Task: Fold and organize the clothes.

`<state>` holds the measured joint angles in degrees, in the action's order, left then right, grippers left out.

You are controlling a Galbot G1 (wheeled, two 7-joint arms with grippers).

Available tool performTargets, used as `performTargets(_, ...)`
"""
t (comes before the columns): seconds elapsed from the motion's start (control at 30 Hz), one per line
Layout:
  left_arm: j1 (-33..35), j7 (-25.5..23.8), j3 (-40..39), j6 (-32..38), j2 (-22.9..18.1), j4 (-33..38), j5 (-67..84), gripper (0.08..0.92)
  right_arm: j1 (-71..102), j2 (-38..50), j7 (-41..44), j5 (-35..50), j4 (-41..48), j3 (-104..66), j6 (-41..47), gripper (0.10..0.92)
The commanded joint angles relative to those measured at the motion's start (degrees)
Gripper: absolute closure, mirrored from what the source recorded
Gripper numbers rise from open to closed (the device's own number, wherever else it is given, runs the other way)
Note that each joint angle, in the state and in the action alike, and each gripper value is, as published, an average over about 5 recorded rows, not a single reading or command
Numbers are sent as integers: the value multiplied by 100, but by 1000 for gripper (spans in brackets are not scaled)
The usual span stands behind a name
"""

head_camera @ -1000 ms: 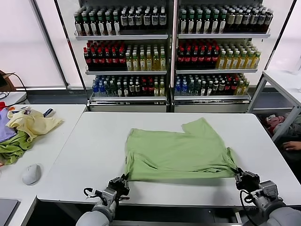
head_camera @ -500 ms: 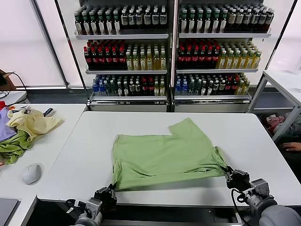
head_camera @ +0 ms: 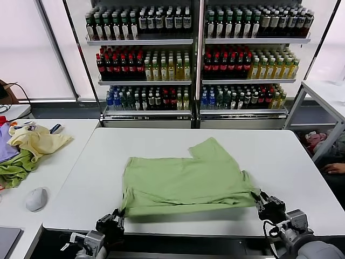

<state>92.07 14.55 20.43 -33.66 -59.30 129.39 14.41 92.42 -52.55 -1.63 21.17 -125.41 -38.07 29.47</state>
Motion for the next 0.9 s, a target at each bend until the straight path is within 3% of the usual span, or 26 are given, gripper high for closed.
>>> performTargets(0.03, -24, -6, 144, 17, 10, 63, -9, 662, 67, -95, -182, -779, -47, 58, -30, 511)
performTargets(0.23, -495, 170, 134, 22, 44, -102, 242, 489, -546, -68, -452, -415, -60, 221, -117, 337)
performTargets(0.43, -1614, 280, -61, 30, 98, -708, 911, 315, -2545, -100, -759, 287, 780, 1297, 127, 213)
performTargets(0.6, -2594, 343, -255, 36, 143, -1581, 1566, 196, -3958, -276, -812, 670, 1825, 2171, 221, 203)
performTargets(0.9, -3856, 373, -948, 28, 146, -2658, 1782, 177, -5480, -831, -808, 1098, 3415, 2873, 349, 203)
